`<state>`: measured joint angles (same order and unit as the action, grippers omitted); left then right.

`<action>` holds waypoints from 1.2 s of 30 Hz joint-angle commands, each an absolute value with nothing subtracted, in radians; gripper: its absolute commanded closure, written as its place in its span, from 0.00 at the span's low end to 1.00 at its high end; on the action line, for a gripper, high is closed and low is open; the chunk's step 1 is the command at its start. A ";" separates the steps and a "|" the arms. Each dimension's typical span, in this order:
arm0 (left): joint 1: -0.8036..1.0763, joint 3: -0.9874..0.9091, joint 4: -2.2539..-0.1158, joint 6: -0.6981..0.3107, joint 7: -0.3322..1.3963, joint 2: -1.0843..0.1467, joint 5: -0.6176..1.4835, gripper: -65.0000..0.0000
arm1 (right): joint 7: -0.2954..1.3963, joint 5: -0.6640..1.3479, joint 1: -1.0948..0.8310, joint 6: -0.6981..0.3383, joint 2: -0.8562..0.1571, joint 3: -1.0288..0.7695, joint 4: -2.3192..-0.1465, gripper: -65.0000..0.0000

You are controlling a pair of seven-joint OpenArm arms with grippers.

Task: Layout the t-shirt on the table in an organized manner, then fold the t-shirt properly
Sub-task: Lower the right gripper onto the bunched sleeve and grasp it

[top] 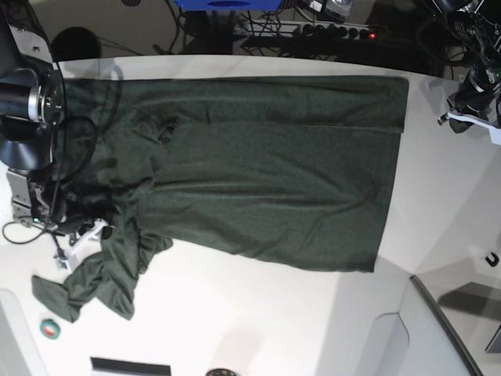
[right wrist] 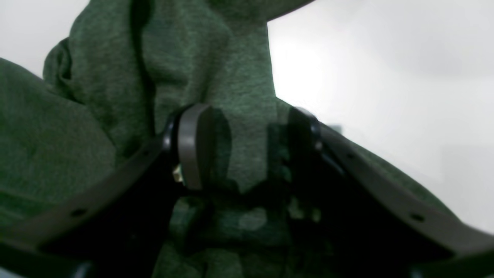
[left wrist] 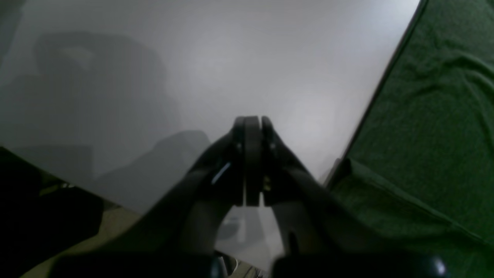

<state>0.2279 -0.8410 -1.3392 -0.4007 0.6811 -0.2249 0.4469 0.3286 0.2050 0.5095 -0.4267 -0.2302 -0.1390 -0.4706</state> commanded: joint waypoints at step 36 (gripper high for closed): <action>0.213 -0.794 -1.340 -0.407 0.665 -0.245 0.453 1.00 | 0.562 0.219 0.395 -0.427 -0.209 -0.302 -0.917 0.73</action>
